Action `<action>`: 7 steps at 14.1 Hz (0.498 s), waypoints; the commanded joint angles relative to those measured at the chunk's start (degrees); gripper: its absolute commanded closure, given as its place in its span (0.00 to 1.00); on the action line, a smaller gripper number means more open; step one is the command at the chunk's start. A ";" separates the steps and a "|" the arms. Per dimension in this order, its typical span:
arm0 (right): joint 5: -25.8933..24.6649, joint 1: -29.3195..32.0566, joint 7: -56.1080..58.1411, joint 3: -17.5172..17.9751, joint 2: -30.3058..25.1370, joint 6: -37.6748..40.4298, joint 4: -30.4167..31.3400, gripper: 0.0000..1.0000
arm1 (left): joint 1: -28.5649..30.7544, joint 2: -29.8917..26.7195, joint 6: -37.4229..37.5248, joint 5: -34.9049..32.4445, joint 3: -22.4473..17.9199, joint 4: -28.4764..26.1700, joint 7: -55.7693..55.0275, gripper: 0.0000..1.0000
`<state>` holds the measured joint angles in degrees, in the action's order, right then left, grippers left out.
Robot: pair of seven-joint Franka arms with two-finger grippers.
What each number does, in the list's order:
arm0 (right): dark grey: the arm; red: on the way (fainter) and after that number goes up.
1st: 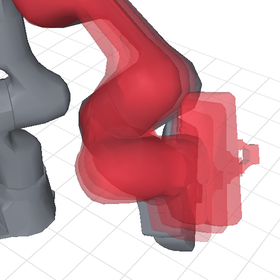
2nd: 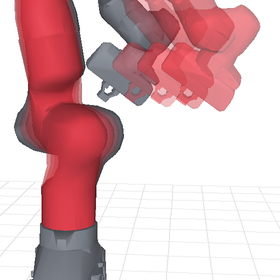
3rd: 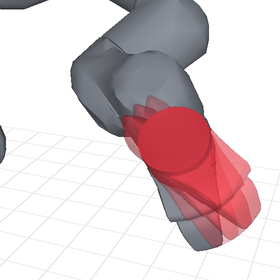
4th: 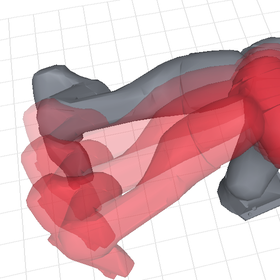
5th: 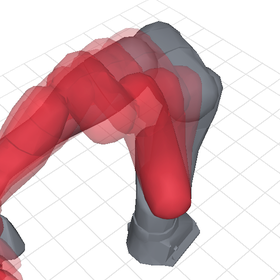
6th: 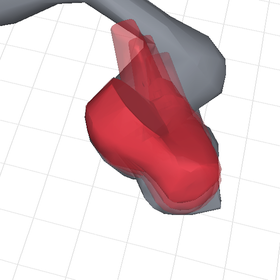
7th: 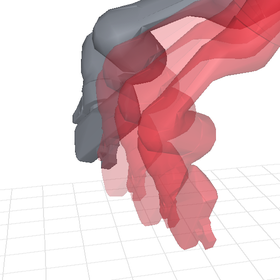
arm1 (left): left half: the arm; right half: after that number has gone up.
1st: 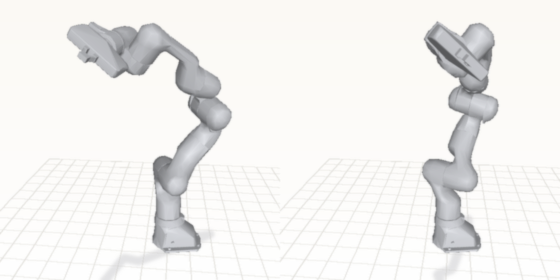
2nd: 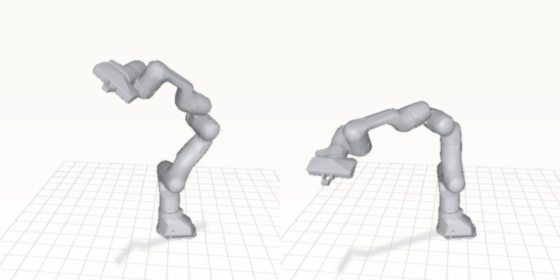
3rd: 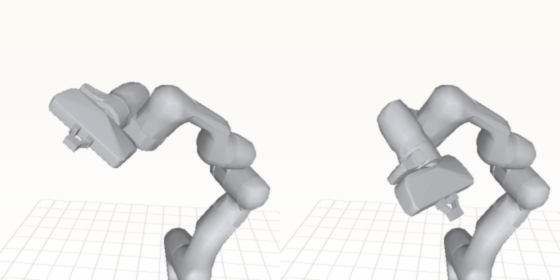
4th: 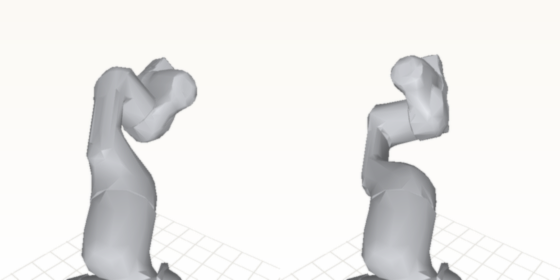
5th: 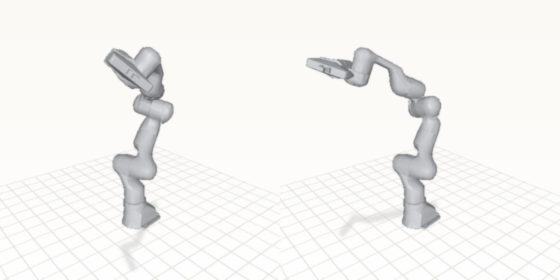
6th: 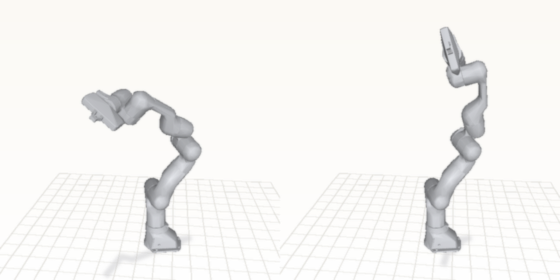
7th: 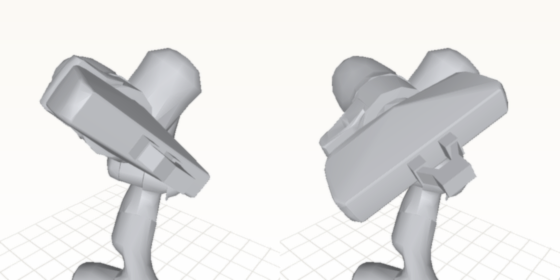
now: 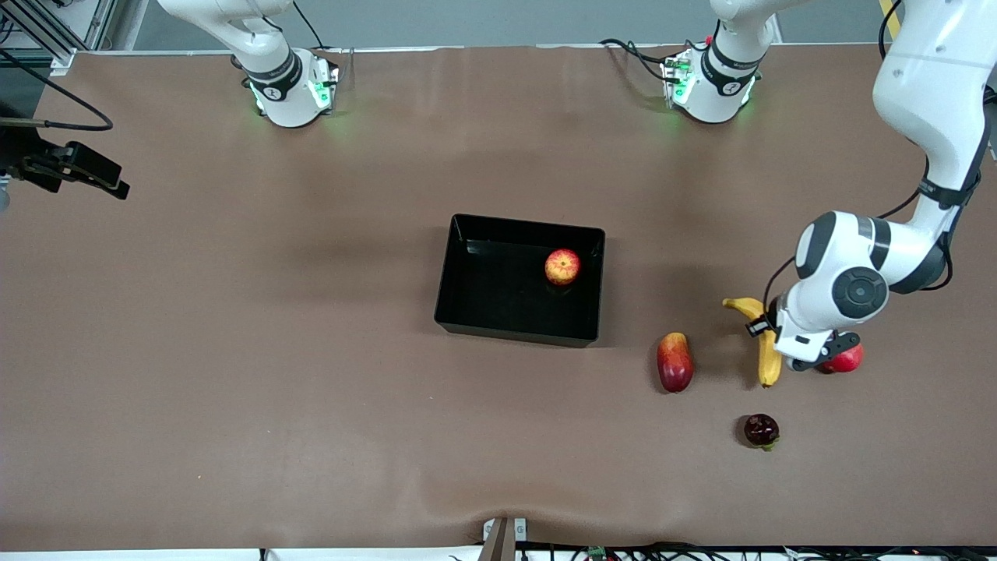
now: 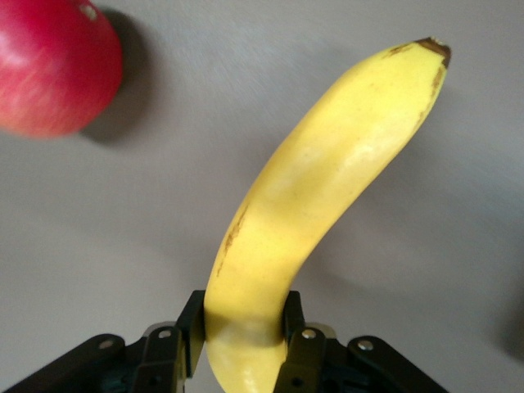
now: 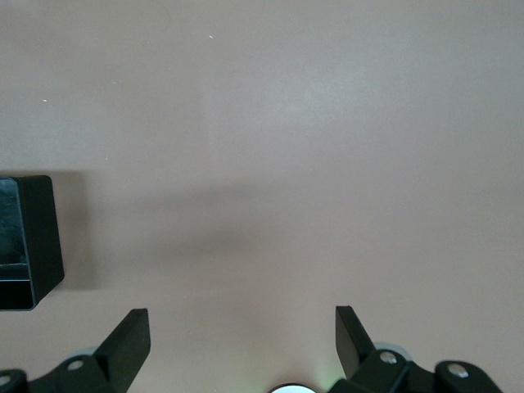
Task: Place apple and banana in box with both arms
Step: 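Lift the banana with the left gripper and carry it over the tray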
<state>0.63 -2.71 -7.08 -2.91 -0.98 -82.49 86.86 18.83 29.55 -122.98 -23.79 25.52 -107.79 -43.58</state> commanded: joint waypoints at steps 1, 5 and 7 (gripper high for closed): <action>-0.37 -0.28 -0.39 -0.08 -0.25 -0.39 0.15 0.00 | -0.03 -7.12 7.20 -0.03 6.61 -0.50 -5.43 1.00; -0.37 -0.28 -0.39 -0.16 -0.25 -0.48 0.15 0.00 | -4.22 -4.25 9.16 3.49 16.74 6.95 -22.82 1.00; -0.37 -0.28 -0.39 -0.16 -0.25 -1.00 0.15 0.00 | -11.51 -1.87 9.16 3.66 16.66 11.00 -30.12 1.00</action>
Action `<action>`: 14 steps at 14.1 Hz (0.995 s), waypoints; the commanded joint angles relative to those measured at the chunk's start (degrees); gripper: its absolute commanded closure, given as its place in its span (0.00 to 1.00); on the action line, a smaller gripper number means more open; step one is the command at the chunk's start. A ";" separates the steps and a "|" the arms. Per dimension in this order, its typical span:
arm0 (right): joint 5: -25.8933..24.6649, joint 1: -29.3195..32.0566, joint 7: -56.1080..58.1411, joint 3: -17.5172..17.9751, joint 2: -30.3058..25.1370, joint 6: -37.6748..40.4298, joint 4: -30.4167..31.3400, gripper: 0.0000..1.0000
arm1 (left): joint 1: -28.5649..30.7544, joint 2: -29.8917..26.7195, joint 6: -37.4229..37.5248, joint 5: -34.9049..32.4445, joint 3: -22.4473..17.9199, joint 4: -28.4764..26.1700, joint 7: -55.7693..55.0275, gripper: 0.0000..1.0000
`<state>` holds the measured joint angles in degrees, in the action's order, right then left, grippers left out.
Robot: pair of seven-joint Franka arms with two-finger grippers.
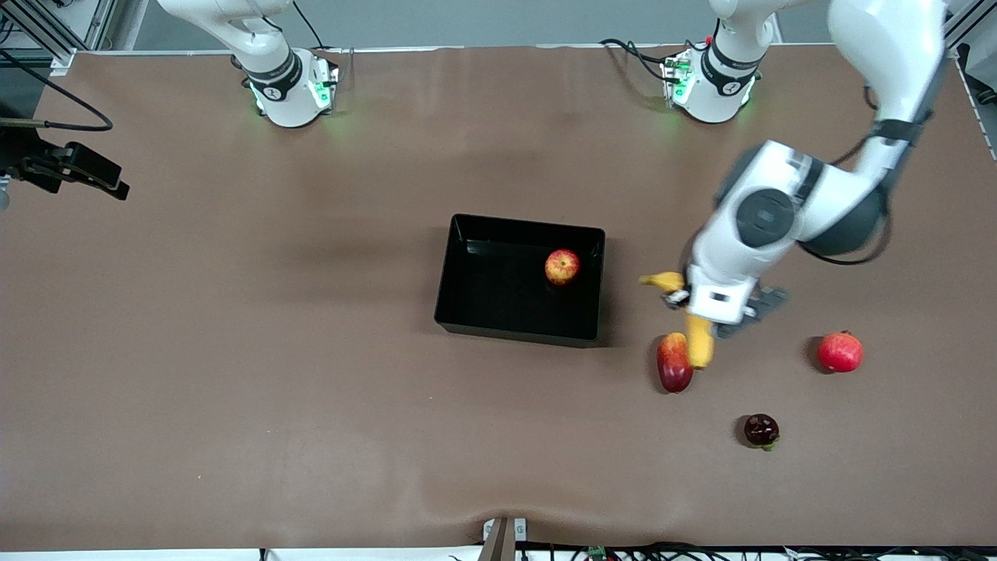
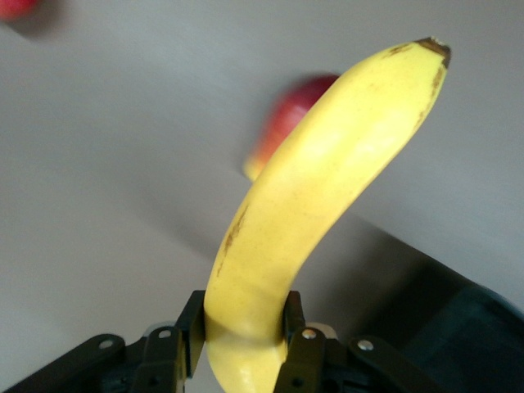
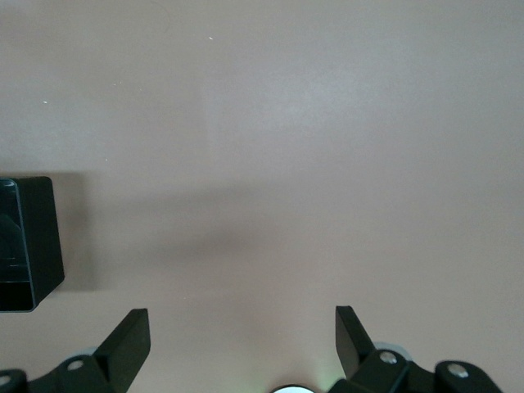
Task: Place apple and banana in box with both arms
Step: 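Lift the banana with the left gripper and carry it over the tray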
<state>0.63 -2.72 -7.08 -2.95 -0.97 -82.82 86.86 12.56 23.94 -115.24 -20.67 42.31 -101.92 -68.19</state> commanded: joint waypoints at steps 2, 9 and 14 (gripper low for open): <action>-0.37 -0.27 -0.39 -0.13 -0.26 -0.68 0.15 0.00 | -10.17 6.28 1.42 0.63 -0.04 8.56 -13.68 1.00; -0.28 -0.35 -0.39 -0.13 -0.26 -0.68 0.15 0.00 | -28.44 17.36 0.81 -0.34 -4.15 15.43 -30.86 1.00; -0.28 -0.36 -0.39 -0.13 -0.17 -0.68 0.15 0.00 | -37.35 21.40 -1.47 -0.25 -11.90 16.31 -27.89 1.00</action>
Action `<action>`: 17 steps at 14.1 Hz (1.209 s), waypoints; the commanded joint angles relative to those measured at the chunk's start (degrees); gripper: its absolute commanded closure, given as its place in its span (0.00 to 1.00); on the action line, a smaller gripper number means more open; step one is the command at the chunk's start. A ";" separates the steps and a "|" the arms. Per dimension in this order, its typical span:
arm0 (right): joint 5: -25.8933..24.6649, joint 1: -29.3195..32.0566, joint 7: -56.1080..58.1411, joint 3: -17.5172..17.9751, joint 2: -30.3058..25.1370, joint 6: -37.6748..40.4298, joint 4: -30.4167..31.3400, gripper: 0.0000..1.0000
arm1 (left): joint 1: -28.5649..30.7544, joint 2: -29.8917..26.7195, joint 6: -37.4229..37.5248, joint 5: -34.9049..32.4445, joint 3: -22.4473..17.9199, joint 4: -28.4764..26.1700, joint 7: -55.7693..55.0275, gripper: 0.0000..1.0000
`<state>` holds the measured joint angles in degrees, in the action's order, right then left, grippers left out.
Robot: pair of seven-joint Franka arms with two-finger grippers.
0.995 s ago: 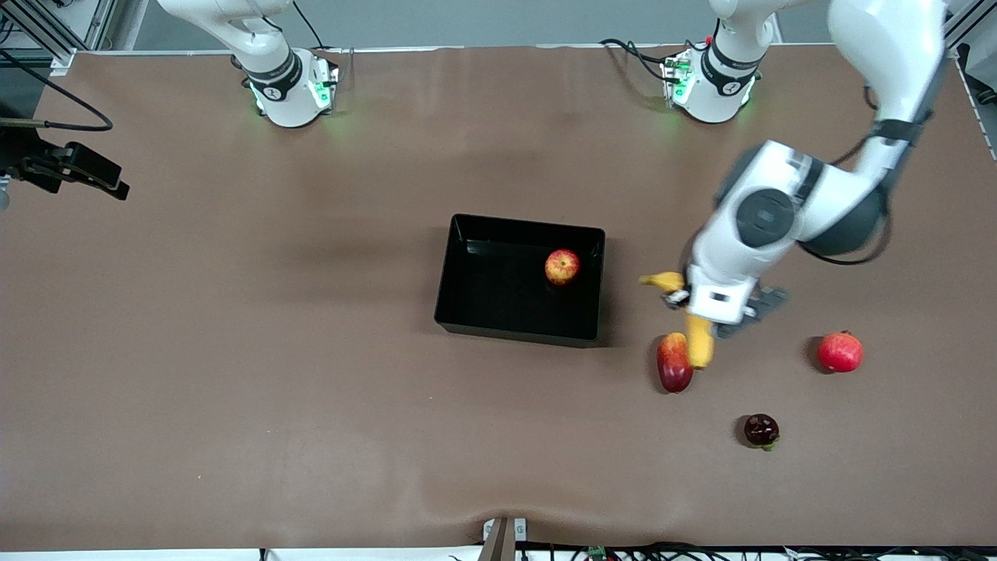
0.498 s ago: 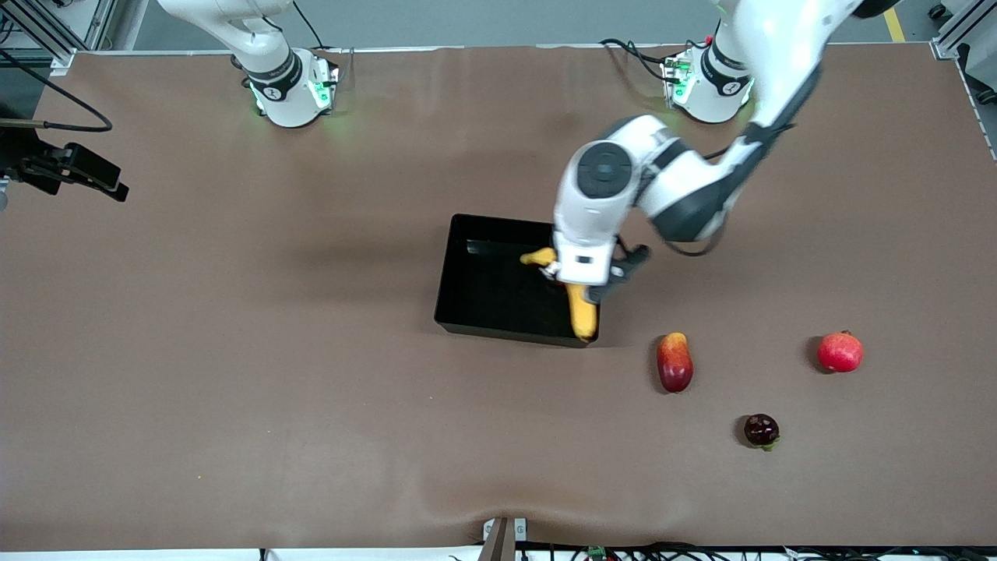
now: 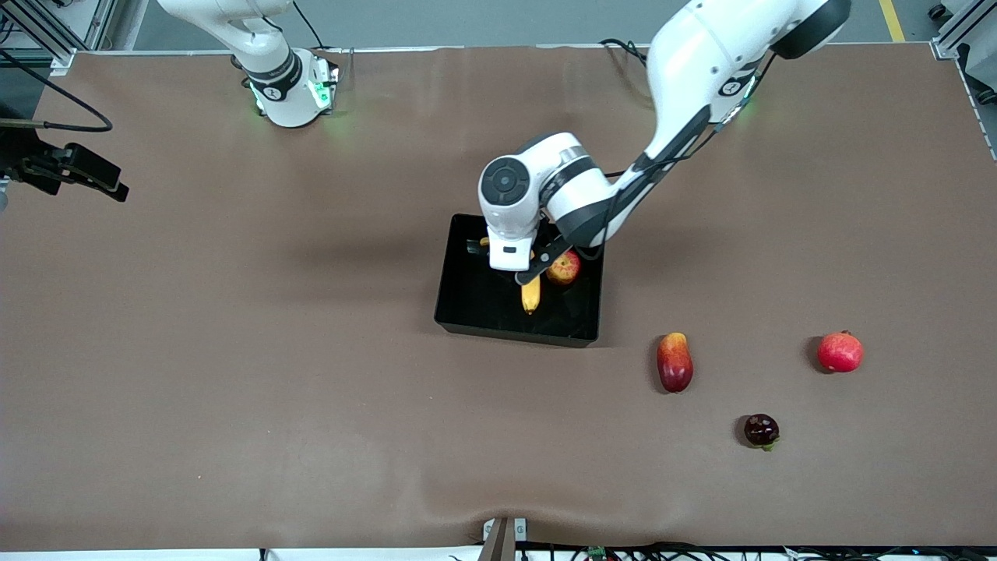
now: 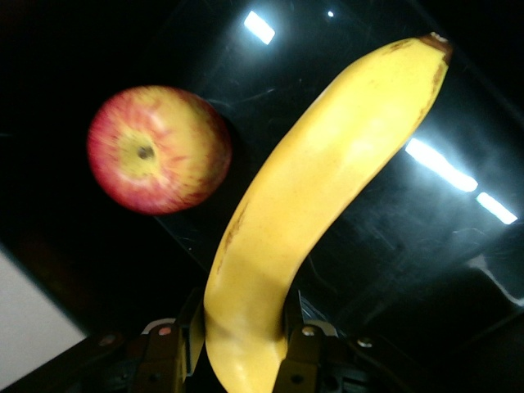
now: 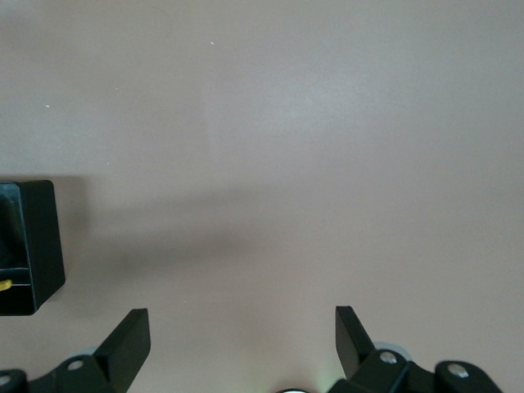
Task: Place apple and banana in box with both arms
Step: 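Lift the banana with the left gripper and carry it over the tray, then lower the banana into the tray and open the left gripper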
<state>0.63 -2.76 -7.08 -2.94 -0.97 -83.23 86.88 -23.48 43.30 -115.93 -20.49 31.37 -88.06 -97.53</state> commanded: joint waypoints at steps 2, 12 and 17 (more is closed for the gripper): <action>-0.28 -0.32 -0.39 -0.05 -0.26 -0.26 0.13 0.00 | -1.30 3.10 -2.45 -0.42 -1.05 2.72 6.46 1.00; -0.46 -2.07 -0.39 -0.13 0.09 -0.70 0.13 0.00 | 0.87 -4.69 1.55 -7.19 -3.68 3.50 15.15 0.00; -0.81 -2.07 -0.39 -0.13 0.09 -0.27 0.13 0.00 | 15.89 -19.54 15.19 1.58 -2.72 5.79 39.57 0.00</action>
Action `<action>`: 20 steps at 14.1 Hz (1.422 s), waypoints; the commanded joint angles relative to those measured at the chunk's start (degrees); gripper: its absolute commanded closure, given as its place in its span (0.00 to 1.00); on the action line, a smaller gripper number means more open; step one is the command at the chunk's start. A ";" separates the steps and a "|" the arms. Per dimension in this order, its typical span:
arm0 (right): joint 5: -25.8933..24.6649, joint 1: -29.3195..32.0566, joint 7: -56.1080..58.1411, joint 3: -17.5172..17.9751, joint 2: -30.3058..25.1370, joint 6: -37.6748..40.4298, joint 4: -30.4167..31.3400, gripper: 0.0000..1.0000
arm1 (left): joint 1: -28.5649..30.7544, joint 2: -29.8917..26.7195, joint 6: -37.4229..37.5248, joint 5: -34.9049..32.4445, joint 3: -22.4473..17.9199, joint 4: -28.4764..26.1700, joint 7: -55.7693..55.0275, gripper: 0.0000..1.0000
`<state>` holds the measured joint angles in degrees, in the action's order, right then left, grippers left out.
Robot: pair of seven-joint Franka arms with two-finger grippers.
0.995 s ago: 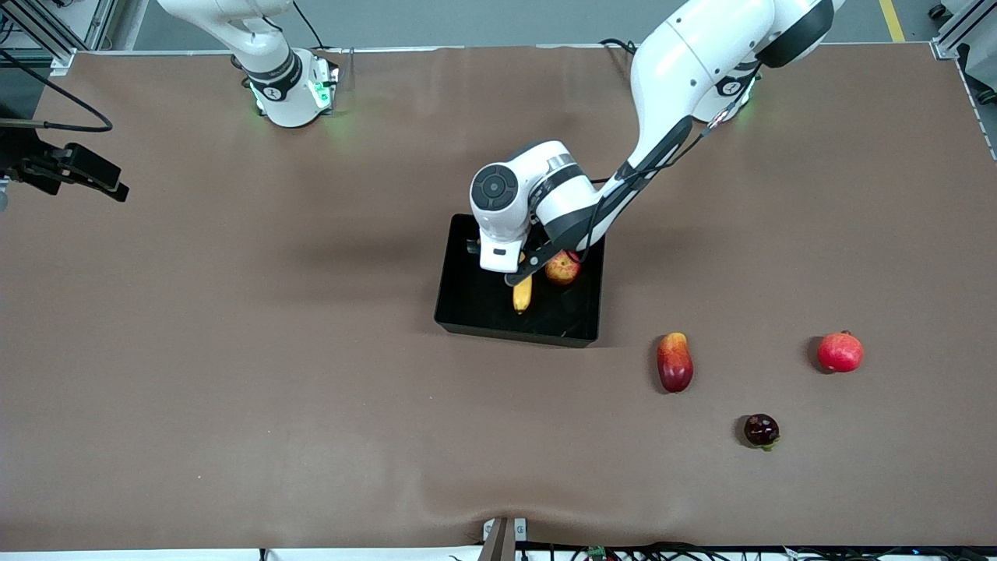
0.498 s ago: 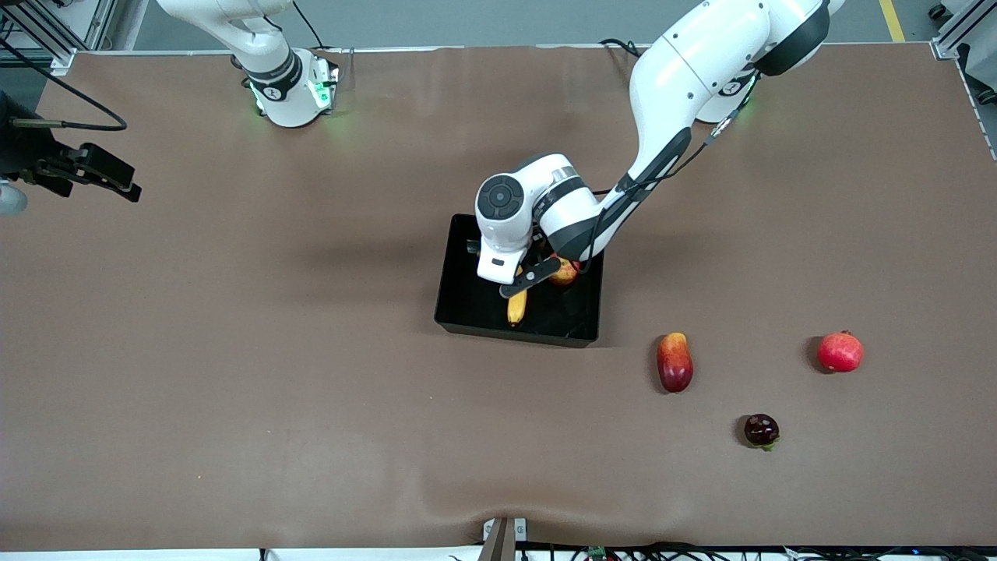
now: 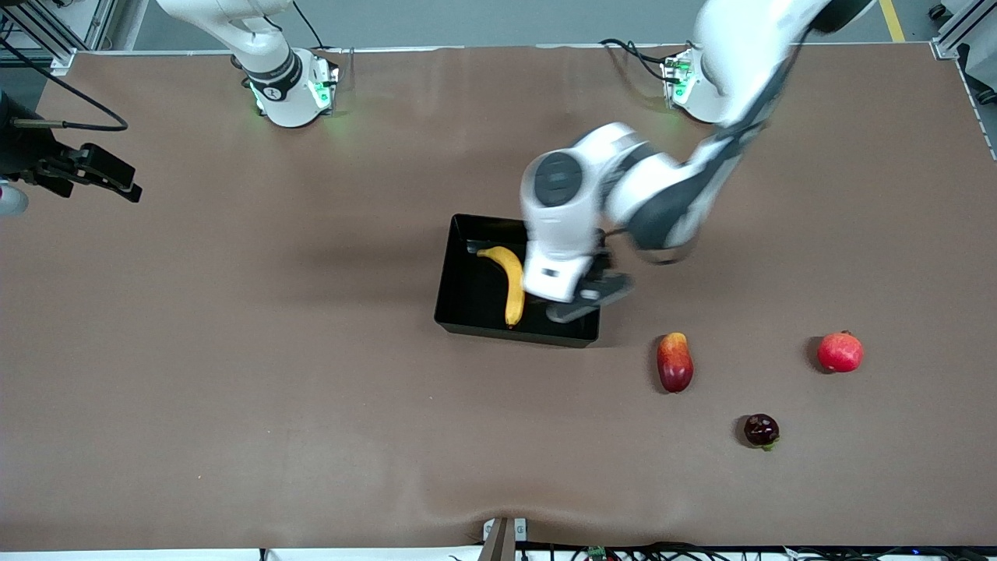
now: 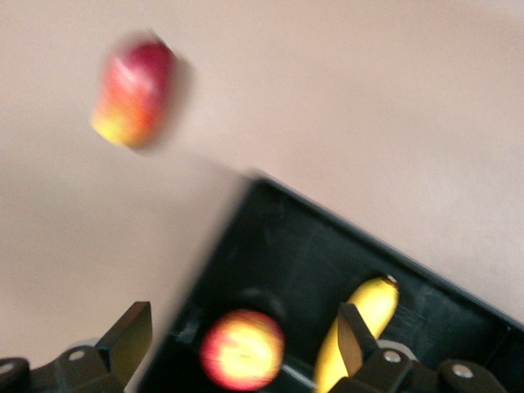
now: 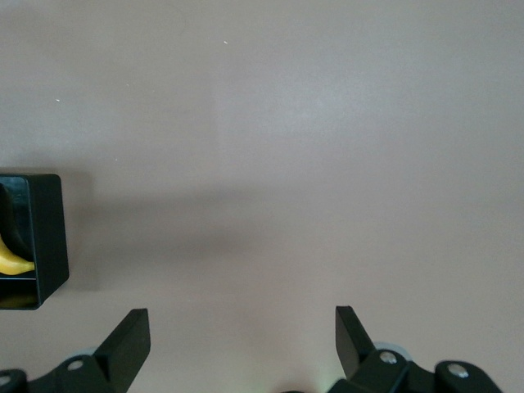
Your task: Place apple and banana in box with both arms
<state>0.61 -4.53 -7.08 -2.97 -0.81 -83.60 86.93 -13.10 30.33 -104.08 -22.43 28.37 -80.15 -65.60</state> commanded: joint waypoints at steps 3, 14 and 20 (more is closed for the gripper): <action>-1.13 0.04 -0.39 -0.19 -0.07 -0.25 0.08 0.00 | 14.40 -13.53 7.74 3.98 0.46 -2.20 14.85 0.00; -0.79 2.33 -0.39 -0.55 -0.16 0.11 0.08 0.00 | 27.20 -29.17 12.50 17.24 -7.59 -8.06 50.46 0.00; -0.61 2.24 -0.39 -0.46 -0.16 0.11 0.08 0.00 | 15.92 -40.79 13.11 21.99 -20.54 -20.56 54.70 0.00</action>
<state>0.08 -2.64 -7.10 -3.78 -0.81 -83.51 86.98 4.18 -5.74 -90.59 -1.70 9.97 -95.80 -12.51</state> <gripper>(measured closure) 0.000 0.000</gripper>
